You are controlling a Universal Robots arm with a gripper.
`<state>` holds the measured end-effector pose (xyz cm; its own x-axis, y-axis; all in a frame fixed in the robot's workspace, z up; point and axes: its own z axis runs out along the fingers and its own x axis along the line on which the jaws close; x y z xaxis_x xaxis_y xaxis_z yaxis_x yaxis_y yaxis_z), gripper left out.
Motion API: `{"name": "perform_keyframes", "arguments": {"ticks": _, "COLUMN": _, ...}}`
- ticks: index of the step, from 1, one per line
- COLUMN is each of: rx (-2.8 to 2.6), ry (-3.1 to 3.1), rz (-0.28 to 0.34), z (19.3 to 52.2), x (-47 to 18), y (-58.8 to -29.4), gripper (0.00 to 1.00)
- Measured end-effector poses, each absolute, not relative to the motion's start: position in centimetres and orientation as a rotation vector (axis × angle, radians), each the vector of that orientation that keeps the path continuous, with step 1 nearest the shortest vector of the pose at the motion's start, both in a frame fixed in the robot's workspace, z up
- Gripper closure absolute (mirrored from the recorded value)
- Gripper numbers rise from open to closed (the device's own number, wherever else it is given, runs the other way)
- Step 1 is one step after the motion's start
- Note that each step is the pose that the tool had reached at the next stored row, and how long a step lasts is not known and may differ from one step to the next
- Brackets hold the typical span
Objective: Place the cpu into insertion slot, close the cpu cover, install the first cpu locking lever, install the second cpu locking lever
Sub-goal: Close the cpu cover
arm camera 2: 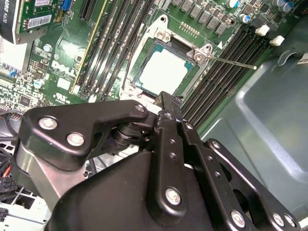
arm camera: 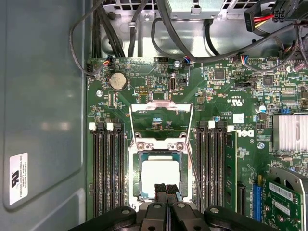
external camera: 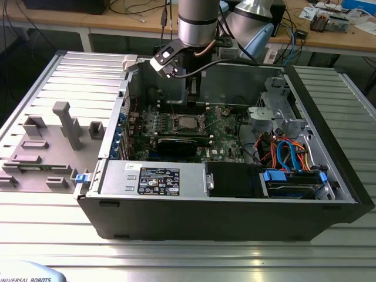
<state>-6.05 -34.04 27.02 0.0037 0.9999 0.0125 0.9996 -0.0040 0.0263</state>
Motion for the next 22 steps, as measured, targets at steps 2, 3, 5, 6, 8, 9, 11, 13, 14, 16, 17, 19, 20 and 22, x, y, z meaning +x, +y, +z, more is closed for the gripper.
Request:
{"name": "perform_keyframes", "arguments": {"ticks": 2, "rx": 2.219, "ry": 2.21, "rz": 0.044, "z": 27.11, "x": -6.05, "y": -34.04, "gripper": 0.89}}
{"name": "perform_keyframes", "arguments": {"ticks": 3, "rx": 2.219, "ry": 2.21, "rz": 0.044, "z": 27.15, "x": -6.04, "y": -34.04, "gripper": 0.89}}
{"name": "perform_keyframes", "arguments": {"ticks": 5, "rx": 2.218, "ry": 2.21, "rz": 0.043, "z": 27.2, "x": -6.05, "y": -34.04, "gripper": 0.89}}
{"name": "perform_keyframes", "arguments": {"ticks": 6, "rx": 2.218, "ry": 2.21, "rz": 0.043, "z": 27.21, "x": -6.04, "y": -34.04, "gripper": 0.89}}
{"name": "perform_keyframes", "arguments": {"ticks": 8, "rx": 2.218, "ry": 2.209, "rz": 0.042, "z": 27.23, "x": -6.04, "y": -34.03, "gripper": 0.89}}
{"name": "perform_keyframes", "arguments": {"ticks": 9, "rx": 2.218, "ry": 2.209, "rz": 0.042, "z": 27.24, "x": -6.04, "y": -34.03, "gripper": 0.89}}
{"name": "perform_keyframes", "arguments": {"ticks": 11, "rx": 2.218, "ry": 2.209, "rz": 0.041, "z": 27.25, "x": -6.04, "y": -34.04, "gripper": 0.89}}
{"name": "perform_keyframes", "arguments": {"ticks": 13, "rx": 2.218, "ry": 2.209, "rz": 0.041, "z": 27.26, "x": -6.05, "y": -34.04, "gripper": 0.89}}
{"name": "perform_keyframes", "arguments": {"ticks": 14, "rx": 2.218, "ry": 2.209, "rz": 0.041, "z": 27.26, "x": -6.04, "y": -34.04, "gripper": 0.89}}
{"name": "perform_keyframes", "arguments": {"ticks": 16, "rx": 2.218, "ry": 2.209, "rz": 0.041, "z": 27.26, "x": -6.04, "y": -34.04, "gripper": 0.89}}
{"name": "perform_keyframes", "arguments": {"ticks": 17, "rx": 2.218, "ry": 2.209, "rz": 0.041, "z": 27.27, "x": -6.04, "y": -34.04, "gripper": 0.89}}
{"name": "perform_keyframes", "arguments": {"ticks": 19, "rx": 2.218, "ry": 2.209, "rz": 0.041, "z": 27.27, "x": -6.05, "y": -34.04, "gripper": 0.89}}
{"name": "perform_keyframes", "arguments": {"ticks": 20, "rx": 2.218, "ry": 2.209, "rz": 0.041, "z": 27.27, "x": -6.04, "y": -34.04, "gripper": 0.89}}
{"name": "perform_keyframes", "arguments": {"ticks": 22, "rx": 2.218, "ry": 2.209, "rz": 0.041, "z": 27.28, "x": -6.05, "y": -34.04, "gripper": 0.89}}
